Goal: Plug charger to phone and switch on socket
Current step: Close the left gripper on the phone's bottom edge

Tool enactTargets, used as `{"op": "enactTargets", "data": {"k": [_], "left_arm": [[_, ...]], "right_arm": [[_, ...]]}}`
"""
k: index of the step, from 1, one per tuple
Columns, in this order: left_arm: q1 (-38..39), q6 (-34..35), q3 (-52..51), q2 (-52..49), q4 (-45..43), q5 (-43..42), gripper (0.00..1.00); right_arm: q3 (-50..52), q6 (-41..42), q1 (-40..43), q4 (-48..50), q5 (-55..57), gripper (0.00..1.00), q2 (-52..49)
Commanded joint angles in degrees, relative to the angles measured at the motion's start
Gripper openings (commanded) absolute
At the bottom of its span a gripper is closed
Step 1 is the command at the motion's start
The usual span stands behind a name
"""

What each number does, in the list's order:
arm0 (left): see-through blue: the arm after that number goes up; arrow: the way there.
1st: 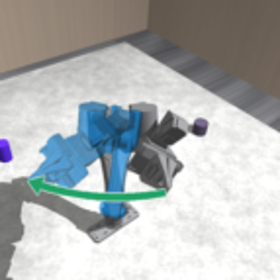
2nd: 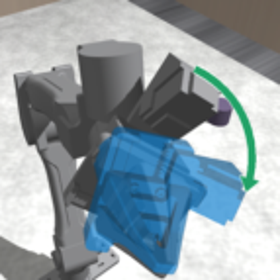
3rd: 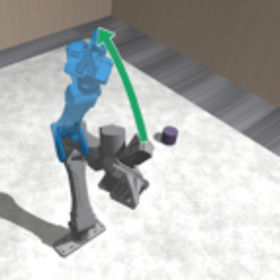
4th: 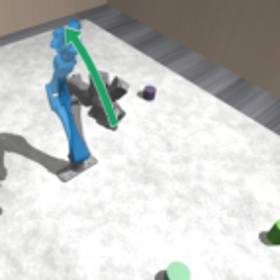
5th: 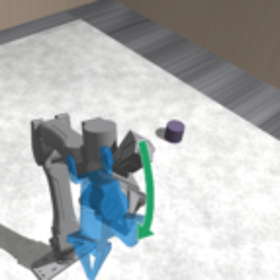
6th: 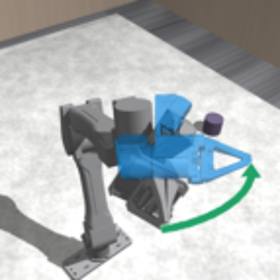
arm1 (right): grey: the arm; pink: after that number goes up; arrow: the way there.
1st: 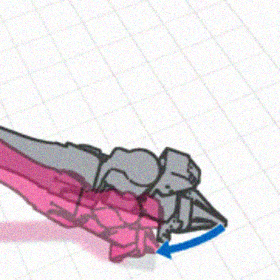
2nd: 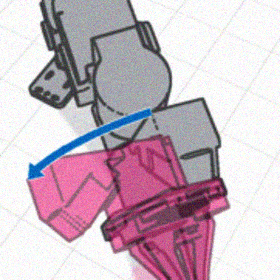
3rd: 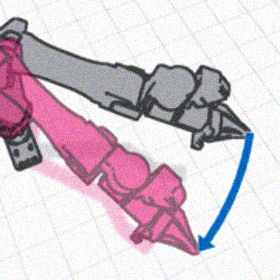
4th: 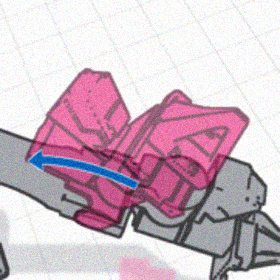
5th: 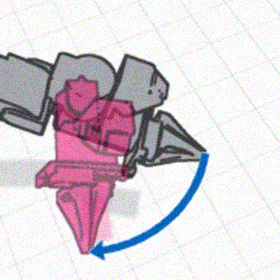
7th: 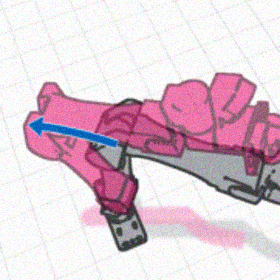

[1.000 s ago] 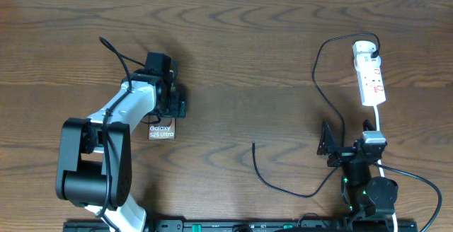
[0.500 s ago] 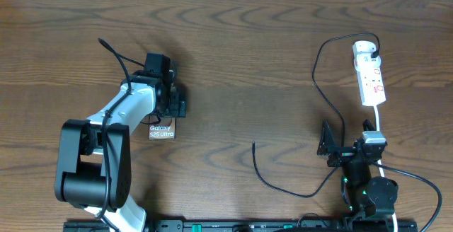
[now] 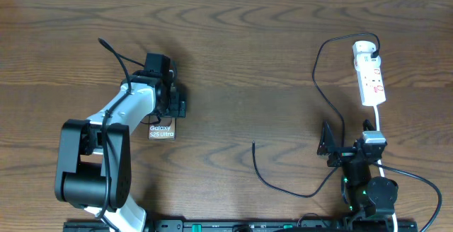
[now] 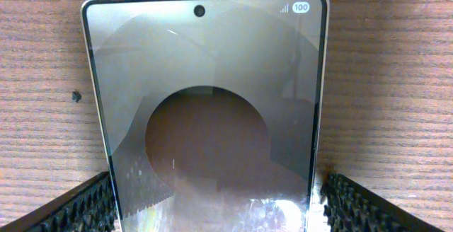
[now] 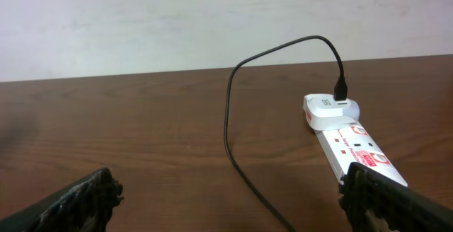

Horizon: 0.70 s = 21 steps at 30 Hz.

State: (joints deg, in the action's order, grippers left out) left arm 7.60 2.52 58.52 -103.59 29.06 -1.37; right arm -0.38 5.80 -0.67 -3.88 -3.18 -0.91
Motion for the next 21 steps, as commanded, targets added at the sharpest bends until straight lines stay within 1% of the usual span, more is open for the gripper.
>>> {"op": "enactTargets", "data": {"k": [1, 5, 6, 8, 21], "left_arm": [[-0.17, -1.03, -1.46, -0.13, 0.37, 0.52, 0.89], [-0.17, -1.03, -1.46, -0.13, 0.37, 0.52, 0.88], [-0.17, -1.03, -1.46, -0.13, 0.37, 0.52, 0.86], [-0.17, -1.03, -1.46, -0.13, 0.37, 0.52, 0.78], [-0.17, -1.03, -1.46, -0.13, 0.37, 0.52, 0.75]], "right_arm": [[0.07, -0.31, -0.55, -0.22, 0.04, 0.99, 0.22], [0.07, -0.31, -0.55, -0.22, 0.04, 0.99, 0.22], [0.07, -0.31, -0.55, -0.22, 0.04, 0.99, 0.22], [0.07, -0.31, -0.55, -0.22, 0.07, 0.99, 0.22], [0.07, -0.31, -0.55, -0.22, 0.04, 0.99, 0.22]]}}
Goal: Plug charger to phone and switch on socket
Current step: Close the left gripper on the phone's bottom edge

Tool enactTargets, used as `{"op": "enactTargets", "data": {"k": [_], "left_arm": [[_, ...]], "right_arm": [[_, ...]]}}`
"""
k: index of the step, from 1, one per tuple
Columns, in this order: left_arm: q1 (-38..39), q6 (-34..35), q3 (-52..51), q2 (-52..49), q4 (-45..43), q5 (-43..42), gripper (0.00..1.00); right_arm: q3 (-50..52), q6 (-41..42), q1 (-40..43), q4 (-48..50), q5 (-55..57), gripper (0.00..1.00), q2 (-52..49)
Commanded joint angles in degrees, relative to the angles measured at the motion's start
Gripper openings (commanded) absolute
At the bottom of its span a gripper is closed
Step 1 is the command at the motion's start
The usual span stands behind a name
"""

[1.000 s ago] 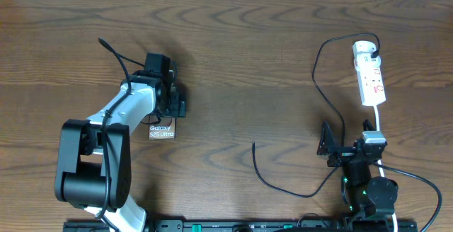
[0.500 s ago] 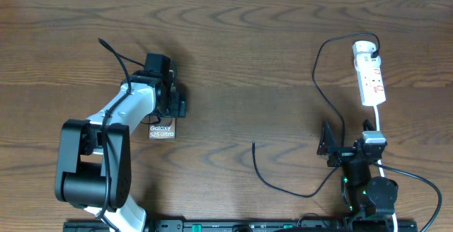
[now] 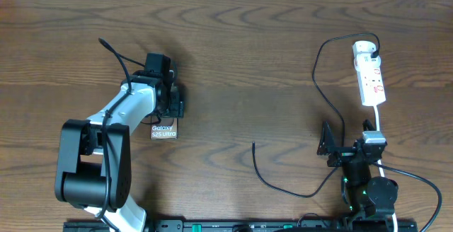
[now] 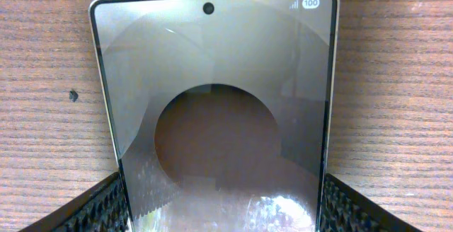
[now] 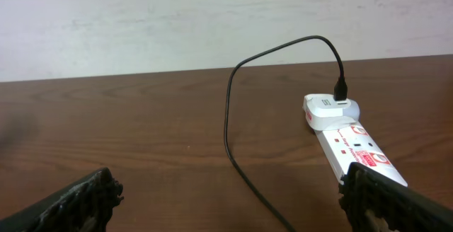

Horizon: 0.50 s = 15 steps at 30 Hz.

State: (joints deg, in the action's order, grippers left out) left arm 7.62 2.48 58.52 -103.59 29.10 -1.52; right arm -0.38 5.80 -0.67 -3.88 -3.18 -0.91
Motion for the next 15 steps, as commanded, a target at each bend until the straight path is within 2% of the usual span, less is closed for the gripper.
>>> {"op": "enactTargets", "data": {"k": [1, 9, 12, 15], "left_arm": [[-0.2, -0.98, -1.46, -0.13, 0.33, 0.68, 0.75], [-0.2, -0.96, -1.46, -0.13, 0.33, 0.68, 0.63], [-0.2, -0.98, -1.46, -0.13, 0.33, 0.68, 0.56], [-0.2, -0.98, -1.46, -0.13, 0.31, 0.68, 0.43]], "right_arm": [[0.07, -0.31, -0.55, -0.24, 0.04, 0.99, 0.22], [0.07, -0.31, -0.55, -0.24, 0.04, 0.99, 0.22], [0.07, -0.31, -0.55, -0.22, 0.04, 0.99, 0.22], [0.07, -0.31, -0.55, -0.22, 0.07, 0.99, 0.22]]}}
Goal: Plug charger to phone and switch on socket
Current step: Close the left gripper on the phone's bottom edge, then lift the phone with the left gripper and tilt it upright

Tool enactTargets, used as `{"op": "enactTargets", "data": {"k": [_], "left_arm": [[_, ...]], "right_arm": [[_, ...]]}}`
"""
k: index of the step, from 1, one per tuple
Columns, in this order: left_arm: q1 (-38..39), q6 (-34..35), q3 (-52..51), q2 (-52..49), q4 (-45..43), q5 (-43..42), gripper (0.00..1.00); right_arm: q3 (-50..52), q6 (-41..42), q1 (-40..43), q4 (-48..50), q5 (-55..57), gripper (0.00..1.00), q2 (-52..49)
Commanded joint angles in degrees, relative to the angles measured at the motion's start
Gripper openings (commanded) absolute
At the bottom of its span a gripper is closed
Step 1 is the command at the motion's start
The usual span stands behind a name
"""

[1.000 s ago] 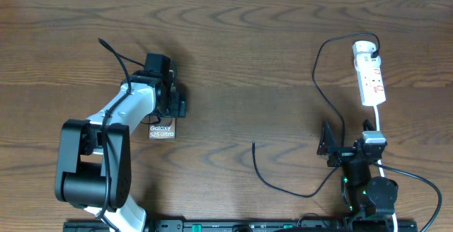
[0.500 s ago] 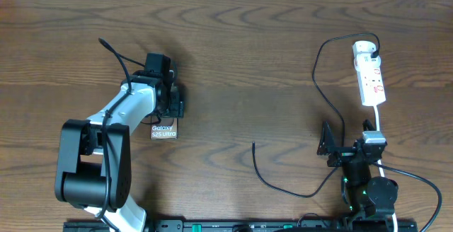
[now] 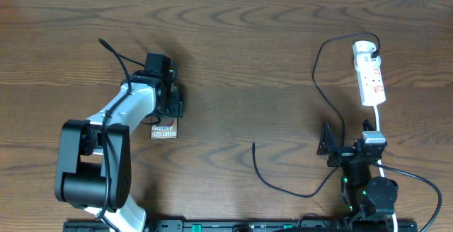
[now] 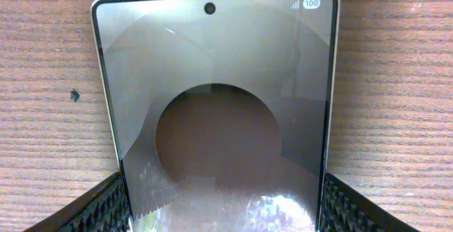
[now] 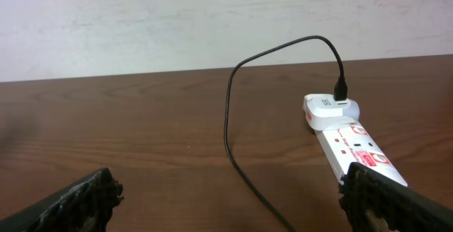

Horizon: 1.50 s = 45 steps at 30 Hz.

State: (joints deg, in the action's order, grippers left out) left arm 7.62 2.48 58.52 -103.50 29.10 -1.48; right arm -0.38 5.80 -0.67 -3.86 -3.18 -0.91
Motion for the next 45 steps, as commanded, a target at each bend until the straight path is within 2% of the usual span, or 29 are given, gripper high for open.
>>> {"op": "enactTargets", "data": {"k": [1, 5, 6, 7, 19, 29, 33, 37, 39, 45], "left_arm": [[-0.2, -0.98, -1.46, -0.22, 0.31, 0.63, 0.4], [-0.2, -0.98, -1.46, -0.22, 0.09, 0.66, 0.22], [-0.2, -0.98, -1.46, -0.22, 0.11, 0.66, 0.12], [-0.2, -0.98, -1.46, -0.22, 0.09, 0.66, 0.08], [-0.2, -0.94, 1.36, 2.43, 0.46, 0.59, 0.08], [-0.2, 0.17, 3.72, 19.04, -0.17, 0.59, 0.07], [-0.2, 5.51, 3.72, 28.28, 0.0, 0.59, 0.07], [-0.2, 17.66, 3.72, 35.23, 0.83, 0.59, 0.07], [-0.2, 32.37, 3.72, 39.34, 2.67, -0.44, 0.07], [-0.22, 53.2, 3.72, 41.83, 3.61, -9.38, 0.07]], "right_arm": [[0.07, -0.31, -0.55, -0.24, 0.04, 0.99, 0.22], [0.07, -0.31, -0.55, -0.24, 0.04, 0.99, 0.22], [0.07, -0.31, -0.55, -0.24, 0.04, 0.99, 0.22], [0.07, -0.31, -0.55, -0.24, 0.04, 0.99, 0.22], [0.07, -0.31, -0.55, -0.24, 0.04, 0.99, 0.22], [0.07, -0.31, -0.55, -0.24, 0.04, 0.99, 0.22], [0.07, -0.31, -0.55, -0.24, 0.04, 0.99, 0.22], [0.07, -0.31, -0.55, -0.26, 0.04, 0.99, 0.22], [0.07, -0.31, -0.55, -0.26, 0.04, 0.99, 0.22], [0.07, -0.31, -0.55, -0.26, 0.04, 0.99, 0.22]]}}
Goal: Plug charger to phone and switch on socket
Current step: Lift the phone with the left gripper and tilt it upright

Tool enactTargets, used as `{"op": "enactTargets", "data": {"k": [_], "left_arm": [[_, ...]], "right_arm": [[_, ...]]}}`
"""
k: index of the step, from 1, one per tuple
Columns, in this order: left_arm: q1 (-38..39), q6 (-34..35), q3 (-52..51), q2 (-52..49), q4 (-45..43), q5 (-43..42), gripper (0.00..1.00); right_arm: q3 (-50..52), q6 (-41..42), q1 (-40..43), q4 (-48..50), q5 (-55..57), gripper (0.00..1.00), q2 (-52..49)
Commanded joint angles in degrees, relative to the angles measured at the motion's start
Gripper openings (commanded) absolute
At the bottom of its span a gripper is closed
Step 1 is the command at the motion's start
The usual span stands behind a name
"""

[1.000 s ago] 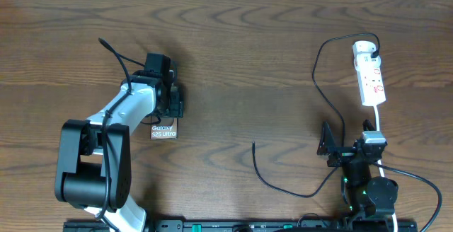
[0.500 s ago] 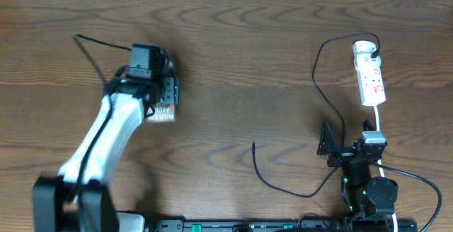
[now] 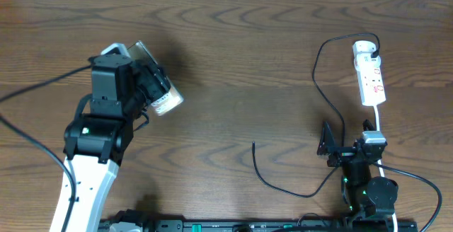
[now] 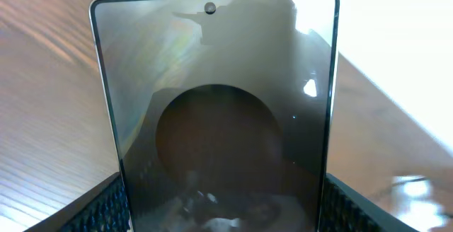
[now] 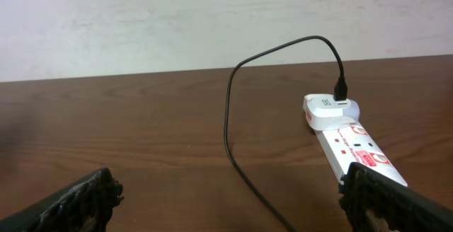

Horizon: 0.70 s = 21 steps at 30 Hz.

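Note:
The phone (image 4: 219, 97), dark-screened with a silver frame, is held clear of the table, tilted, with my left gripper (image 4: 221, 211) shut on its lower sides. Overhead, the phone (image 3: 168, 102) and left gripper (image 3: 152, 90) hang over the table's left part. The white power strip (image 3: 373, 82) lies at the far right with the white charger (image 3: 363, 47) plugged in. The black cable (image 3: 322, 83) loops down to its free plug end (image 3: 254, 145) mid-table. My right gripper (image 3: 347, 147) stands open near the front right, and in the right wrist view its fingers (image 5: 85, 196) hold nothing.
The brown wooden table (image 3: 233, 48) fills the view, and a pale wall (image 5: 212, 20) rises behind it. The strip's own white lead (image 3: 380, 129) runs toward the right arm's base. The power strip (image 5: 357, 151) and cable (image 5: 228, 119) lie ahead of the right gripper.
The phone lay flat on the table in my shut left gripper; now it is lifted off the table and tilted, with the left arm raised and further left. The right arm is unchanged.
My left gripper first stood open around the phone's lower end on the table. At the two later moments its fingers were shut against the phone's sides. Now the phone is held in the air. The right gripper, cable and power strip stayed put throughout.

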State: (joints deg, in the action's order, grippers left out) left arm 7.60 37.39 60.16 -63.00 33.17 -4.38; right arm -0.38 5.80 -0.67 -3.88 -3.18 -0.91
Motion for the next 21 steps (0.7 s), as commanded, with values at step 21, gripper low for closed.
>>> {"op": "enactTargets", "data": {"k": [21], "left_arm": [[-12.2, 73.61, 2.05, 1.16, -6.75, -44.76, 0.07]], "right_arm": [[0.07, -0.31, -0.55, -0.22, 0.04, 0.99, 0.22]]}}
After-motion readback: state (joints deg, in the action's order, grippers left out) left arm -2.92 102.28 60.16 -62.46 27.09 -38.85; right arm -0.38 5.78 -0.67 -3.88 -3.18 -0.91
